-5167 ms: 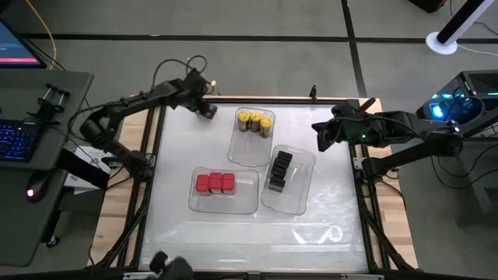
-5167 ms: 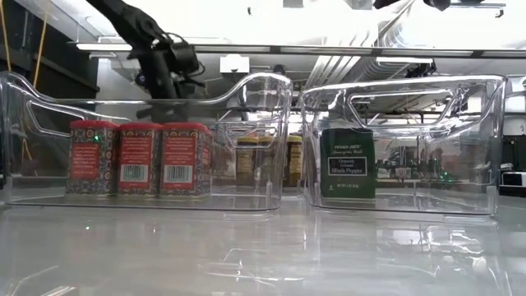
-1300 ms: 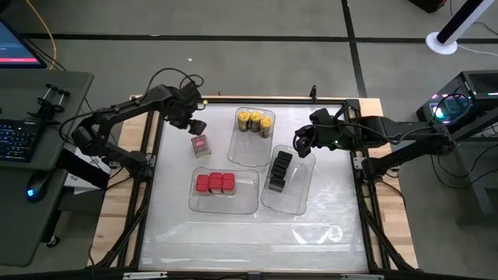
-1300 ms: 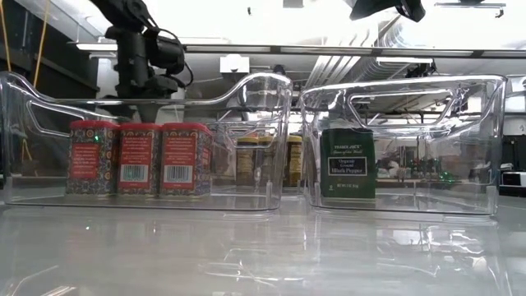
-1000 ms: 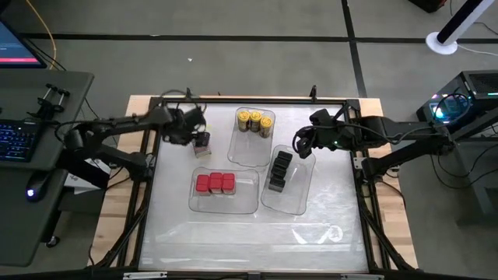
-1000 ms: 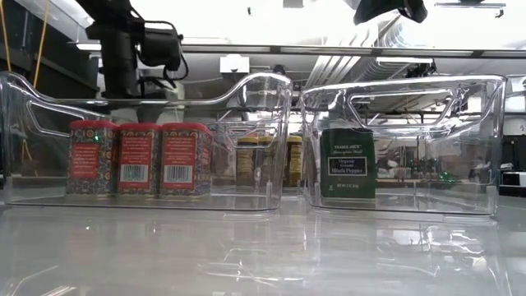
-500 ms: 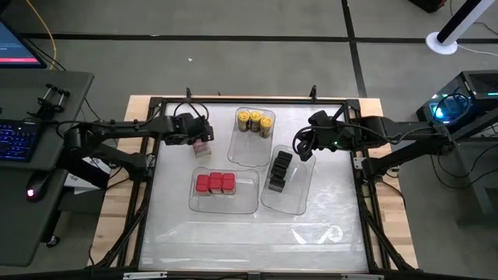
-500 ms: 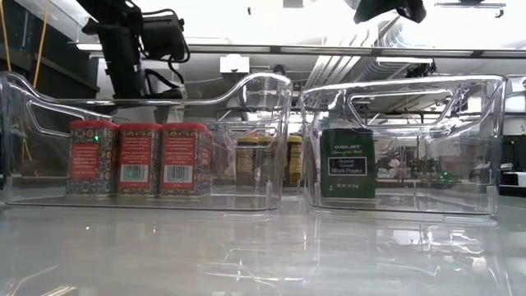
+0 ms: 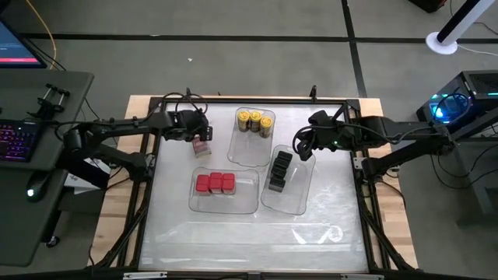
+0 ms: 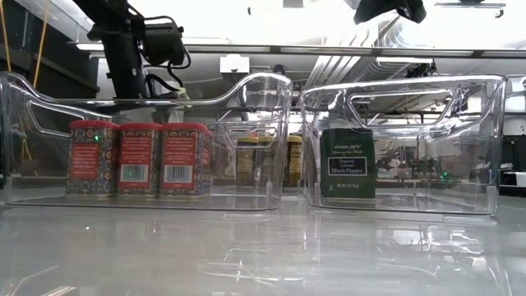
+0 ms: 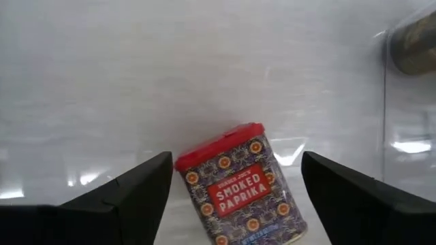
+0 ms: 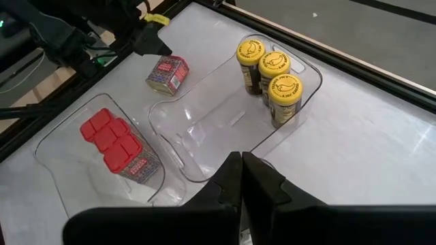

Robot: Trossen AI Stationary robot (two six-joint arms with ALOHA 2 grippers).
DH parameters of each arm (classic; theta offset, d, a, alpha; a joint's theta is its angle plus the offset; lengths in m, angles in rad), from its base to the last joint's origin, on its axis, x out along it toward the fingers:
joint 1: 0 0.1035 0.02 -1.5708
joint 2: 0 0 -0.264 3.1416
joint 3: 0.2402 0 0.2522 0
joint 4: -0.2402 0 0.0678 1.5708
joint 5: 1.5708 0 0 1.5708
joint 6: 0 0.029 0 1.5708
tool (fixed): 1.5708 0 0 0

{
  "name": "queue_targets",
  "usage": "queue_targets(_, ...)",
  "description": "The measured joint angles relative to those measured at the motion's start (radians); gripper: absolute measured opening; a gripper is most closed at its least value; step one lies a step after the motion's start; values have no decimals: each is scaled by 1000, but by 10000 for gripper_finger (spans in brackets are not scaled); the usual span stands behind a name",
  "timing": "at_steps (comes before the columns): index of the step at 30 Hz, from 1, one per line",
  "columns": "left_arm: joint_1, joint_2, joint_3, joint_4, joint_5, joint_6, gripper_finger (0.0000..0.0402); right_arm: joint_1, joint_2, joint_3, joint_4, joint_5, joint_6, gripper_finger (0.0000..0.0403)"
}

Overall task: Sort spices by type
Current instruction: Put the red seasoning can into the left transparent bin

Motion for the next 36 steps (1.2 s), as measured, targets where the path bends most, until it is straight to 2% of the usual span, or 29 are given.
queue_targets(3, 18, 5, 0, 19, 30, -30, 335, 0, 0, 0, 0, 0, -1, 0)
queue_targets(7, 13, 6, 0, 44, 44, -199, 353, 0, 0, 0, -1, 0, -17, 0)
queue_targets(10, 7, 6, 0, 43, 169, -272, 354, 0, 0, 0, -1, 0, -26, 0)
queue_targets(13, -2, 7, 0, 73, 236, -260, 353, 0, 0, 0, -1, 0, -43, 0)
queue_targets(15, -7, 7, 0, 90, 217, -313, 352, 0, 0, 0, -1, 0, -45, 0)
queue_targets(18, -16, 9, 0, 74, 171, -519, 352, 0, 0, 0, -1, 0, -45, 0)
queue_targets(22, -36, 19, 1, -50, 89, -634, 352, 0, 0, 0, -2, 0, -42, 0)
queue_targets(25, -47, 44, 0, -129, 81, -648, 352, 0, 0, 0, -1, 0, -43, 0)
queue_targets(32, -51, 118, 1, 20, 81, -572, 351, -9, 0, 0, -1, 21, -44, 0)
queue_targets(36, -42, 153, 2, -2, 94, -553, 351, -14, 0, 0, -1, 22, -42, 0)
